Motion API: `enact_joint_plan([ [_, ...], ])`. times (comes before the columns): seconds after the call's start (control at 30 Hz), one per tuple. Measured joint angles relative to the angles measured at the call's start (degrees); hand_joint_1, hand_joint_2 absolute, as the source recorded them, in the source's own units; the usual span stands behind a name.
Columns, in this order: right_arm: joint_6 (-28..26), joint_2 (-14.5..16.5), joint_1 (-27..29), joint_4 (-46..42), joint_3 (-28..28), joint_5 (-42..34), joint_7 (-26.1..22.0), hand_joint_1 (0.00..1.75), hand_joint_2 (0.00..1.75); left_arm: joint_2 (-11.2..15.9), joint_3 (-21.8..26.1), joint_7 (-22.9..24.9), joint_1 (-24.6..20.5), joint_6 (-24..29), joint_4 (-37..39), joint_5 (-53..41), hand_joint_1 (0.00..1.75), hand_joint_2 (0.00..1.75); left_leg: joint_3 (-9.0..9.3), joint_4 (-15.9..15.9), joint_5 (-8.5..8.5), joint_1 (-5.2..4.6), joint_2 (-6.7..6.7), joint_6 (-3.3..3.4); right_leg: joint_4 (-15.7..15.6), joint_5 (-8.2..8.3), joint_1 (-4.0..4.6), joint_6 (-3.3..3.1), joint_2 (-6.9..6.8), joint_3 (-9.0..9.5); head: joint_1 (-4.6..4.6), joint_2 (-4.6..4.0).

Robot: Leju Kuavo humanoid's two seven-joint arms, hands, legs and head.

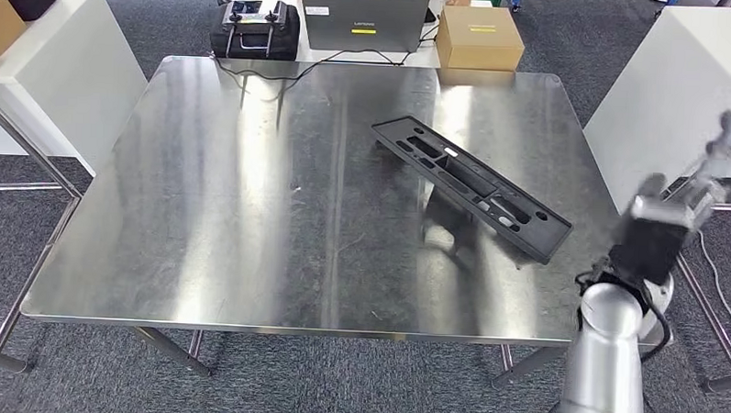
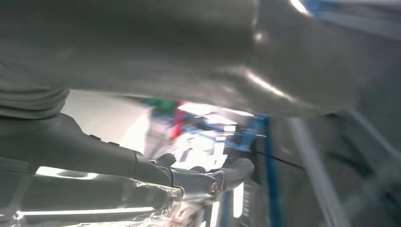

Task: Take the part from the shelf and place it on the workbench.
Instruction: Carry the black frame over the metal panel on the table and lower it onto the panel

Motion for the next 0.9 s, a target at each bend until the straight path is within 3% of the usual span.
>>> enact_joint_plan([
  [0.1, 0.48, 0.27, 7.92, -9.25, 0.94, -7.25, -5.67, 0.00, 0.00, -0.10, 0.85, -0.28, 0.18, 0.79, 0.00, 0.46, 0.00, 0.00, -0.03, -0.02, -0.17, 0.04, 0.13, -0.02, 0.00, -0.06, -0.03, -0.08, 0.09, -0.01, -0.01, 0.00],
  [0.3, 1.92, 0.56, 16.14, -18.40, 2.90, -12.65, -10.11, 0.00, 0.00, -0.11, 2.02, 0.83, 0.15, 1.61, 0.00, 1.48, 0.00, 0.00, 0.08, -0.01, -0.21, -0.04, 0.22, 0.01, -0.05, -0.06, -0.11, -0.08, 0.15, 0.04, 0.01, 0.00],
  [0.53, 0.44, 0.90, 21.03, -21.95, 6.43, -12.94, -10.65, 0.00, 0.00, 0.13, 3.92, 3.89, 0.10, 1.84, 0.00, 3.11, 0.00, 0.00, 0.14, 0.10, -0.28, -0.30, 0.28, 0.28, -0.11, 0.10, -0.62, 0.16, 0.16, 0.04, -0.03, 0.00],
  [0.67, 0.85, 1.46, 20.78, -21.79, 6.71, -11.05, -8.79, 0.00, 0.00, 0.11, 4.71, 4.70, -0.03, 2.40, 0.00, 3.81, 0.00, 0.00, 0.25, -0.45, 0.84, -0.13, 0.46, 1.19, 0.56, -0.15, -0.69, 0.67, 0.15, -0.47, -0.02, 0.00],
  [0.73, 1.41, 1.77, 20.10, -21.14, 6.55, -10.30, -7.34, 0.00, 0.00, -0.01, 5.18, 5.15, -0.21, 2.89, 0.00, 4.17, 0.00, 0.00, 0.13, -0.88, 1.57, 0.26, 0.68, 1.63, 5.17, -3.02, -0.63, 0.34, 0.16, -2.49, 0.11, 0.00],
  [0.8, 1.83, 2.01, 19.53, -20.00, 6.17, -10.06, -6.48, 0.00, 0.00, -0.07, 5.65, 5.49, -0.28, 3.33, 0.00, 4.45, 0.00, 0.00, -0.36, -0.80, 1.80, 0.28, 0.75, 1.73, 13.47, -6.82, -0.75, 0.00, 0.17, -5.46, 0.22, 0.00],
  [0.83, 2.01, 2.08, 19.40, -19.42, 5.92, -10.08, -6.27, 0.00, 0.00, -0.10, 5.80, 5.60, -0.28, 3.49, 0.00, 4.55, 0.00, 0.00, -0.59, -0.70, 1.88, 0.28, 0.76, 1.70, 16.60, -7.92, -0.80, 0.09, 0.17, -6.38, 0.24, 0.00],
  [0.87, 2.26, 2.17, 19.26, -18.88, 5.67, -10.20, -6.12, 0.00, 0.00, -0.13, 5.89, 5.69, -0.27, 3.58, 0.00, 4.60, 0.00, 0.00, -0.79, -0.57, 1.93, 0.28, 0.76, 1.65, 17.71, -8.18, -0.86, 0.37, 0.16, -6.30, 0.25, 0.00],
  [0.9, 2.52, 2.26, 19.06, -18.36, 5.41, -10.43, -5.97, 0.00, 0.00, -0.16, 5.93, 5.77, -0.27, 3.63, 0.00, 4.61, 0.00, 0.00, -0.93, -0.43, 1.94, 0.29, 0.74, 1.59, 16.38, -7.59, -0.93, 0.76, 0.15, -5.05, 0.27, 0.00],
])
